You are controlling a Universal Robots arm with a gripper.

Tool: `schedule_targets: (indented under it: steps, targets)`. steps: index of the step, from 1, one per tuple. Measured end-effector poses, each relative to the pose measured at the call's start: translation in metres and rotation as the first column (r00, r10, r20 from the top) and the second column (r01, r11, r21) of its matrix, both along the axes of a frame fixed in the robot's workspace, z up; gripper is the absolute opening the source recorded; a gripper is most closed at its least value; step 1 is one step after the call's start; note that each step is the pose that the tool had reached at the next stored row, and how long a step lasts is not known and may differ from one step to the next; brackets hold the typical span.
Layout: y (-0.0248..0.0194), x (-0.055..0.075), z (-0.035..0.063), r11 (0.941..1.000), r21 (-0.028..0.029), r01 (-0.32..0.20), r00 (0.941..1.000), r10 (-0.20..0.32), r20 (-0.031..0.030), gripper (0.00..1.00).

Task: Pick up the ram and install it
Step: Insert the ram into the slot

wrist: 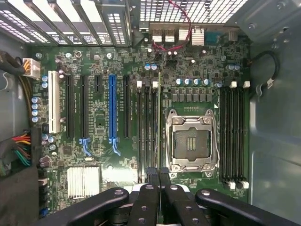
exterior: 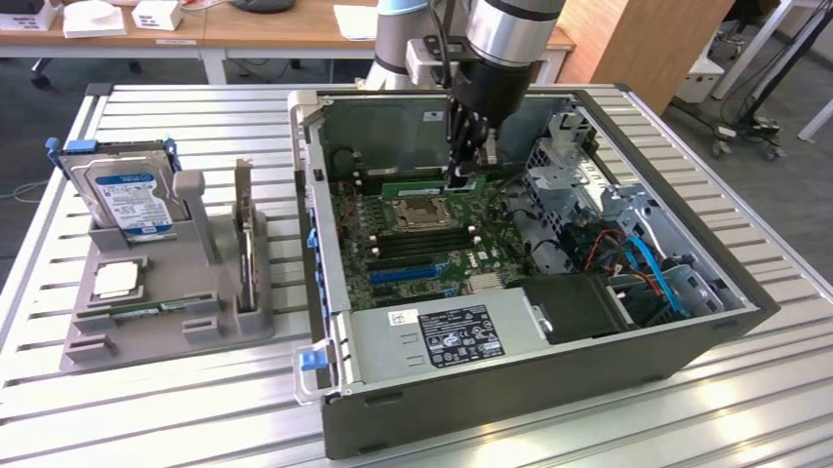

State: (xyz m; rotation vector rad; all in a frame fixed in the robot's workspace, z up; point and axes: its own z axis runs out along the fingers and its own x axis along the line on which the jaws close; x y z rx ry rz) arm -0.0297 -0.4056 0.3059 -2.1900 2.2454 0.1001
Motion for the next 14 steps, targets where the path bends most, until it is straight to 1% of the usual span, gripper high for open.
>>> schedule_targets:
  steps: [3, 10, 14]
  targets:
    - [0.0000, 0.0000, -0.0028, 1.0000, 0.0001, 0.000, 1.0000, 0.000, 0.0001, 0.11]
    - [-0.0002, 0.0000, -0.0031, 1.0000, 0.0006, 0.000, 1.0000, 0.000, 0.0002, 0.11]
    - [-0.0035, 0.0000, -0.0030, 1.0000, 0.0005, 0.000, 1.0000, 0.000, 0.0000, 0.11]
